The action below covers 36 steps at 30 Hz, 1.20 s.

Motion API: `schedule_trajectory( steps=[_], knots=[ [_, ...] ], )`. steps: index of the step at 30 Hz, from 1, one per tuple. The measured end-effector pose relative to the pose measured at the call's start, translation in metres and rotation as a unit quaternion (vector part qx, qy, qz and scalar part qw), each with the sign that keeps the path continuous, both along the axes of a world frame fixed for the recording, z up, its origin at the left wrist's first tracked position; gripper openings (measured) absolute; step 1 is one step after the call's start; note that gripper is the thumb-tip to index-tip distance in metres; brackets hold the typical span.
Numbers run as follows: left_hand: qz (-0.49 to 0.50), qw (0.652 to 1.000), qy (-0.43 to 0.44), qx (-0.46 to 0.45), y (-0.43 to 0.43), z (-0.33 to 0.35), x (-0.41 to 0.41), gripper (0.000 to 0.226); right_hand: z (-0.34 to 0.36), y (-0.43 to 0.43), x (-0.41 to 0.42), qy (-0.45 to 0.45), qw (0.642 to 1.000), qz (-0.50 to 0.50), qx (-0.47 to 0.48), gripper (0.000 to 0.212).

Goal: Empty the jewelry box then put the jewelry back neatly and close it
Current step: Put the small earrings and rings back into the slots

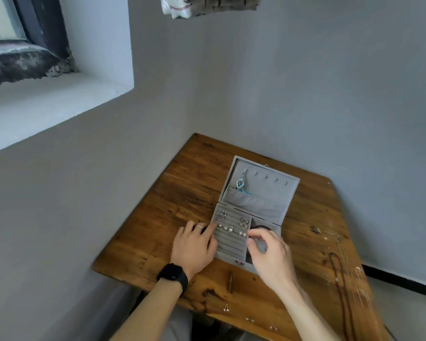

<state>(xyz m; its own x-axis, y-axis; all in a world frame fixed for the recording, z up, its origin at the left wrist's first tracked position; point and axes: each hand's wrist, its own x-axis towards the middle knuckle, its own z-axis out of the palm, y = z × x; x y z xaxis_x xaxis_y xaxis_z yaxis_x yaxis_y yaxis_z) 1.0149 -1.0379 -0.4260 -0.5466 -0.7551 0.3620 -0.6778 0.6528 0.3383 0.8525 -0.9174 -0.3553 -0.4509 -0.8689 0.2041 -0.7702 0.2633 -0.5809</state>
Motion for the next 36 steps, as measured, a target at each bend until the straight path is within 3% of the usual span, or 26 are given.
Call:
schedule_trajectory(
  steps=[6, 10, 14, 19, 24, 36],
  knots=[
    [0.001, 0.999, -0.045, -0.002, 0.000, 0.005, 0.000, 0.046, -0.021, 0.057, 0.007, 0.012, 0.999, -0.036, -0.022, 0.019],
    [-0.005, 0.998, -0.058, -0.004, 0.001, 0.007, 0.001, 0.049, -0.044, 0.082, 0.015, 0.086, 0.995, -0.017, 0.046, 0.039],
    [-0.017, 0.994, -0.109, 0.019, -0.001, 0.017, 0.000, 0.059, -0.050, 0.084, 0.015, 0.083, 0.995, -0.009, 0.051, 0.048],
    [-0.041, 0.986, -0.153, 0.056, -0.007, 0.029, -0.002, 0.048, -0.056, 0.082, 0.015, 0.059, 0.998, -0.027, 0.025, 0.047],
    [-0.034, 0.978, -0.202, 0.033, -0.002, 0.038, -0.002, 0.049, -0.061, 0.082, 0.017, 0.057, 0.998, -0.039, 0.000, 0.046],
    [-0.036, 0.976, -0.208, 0.060, 0.008, 0.046, 0.009, 0.047, -0.057, 0.087, 0.015, 0.038, 0.999, -0.016, 0.008, 0.049]
  ],
)
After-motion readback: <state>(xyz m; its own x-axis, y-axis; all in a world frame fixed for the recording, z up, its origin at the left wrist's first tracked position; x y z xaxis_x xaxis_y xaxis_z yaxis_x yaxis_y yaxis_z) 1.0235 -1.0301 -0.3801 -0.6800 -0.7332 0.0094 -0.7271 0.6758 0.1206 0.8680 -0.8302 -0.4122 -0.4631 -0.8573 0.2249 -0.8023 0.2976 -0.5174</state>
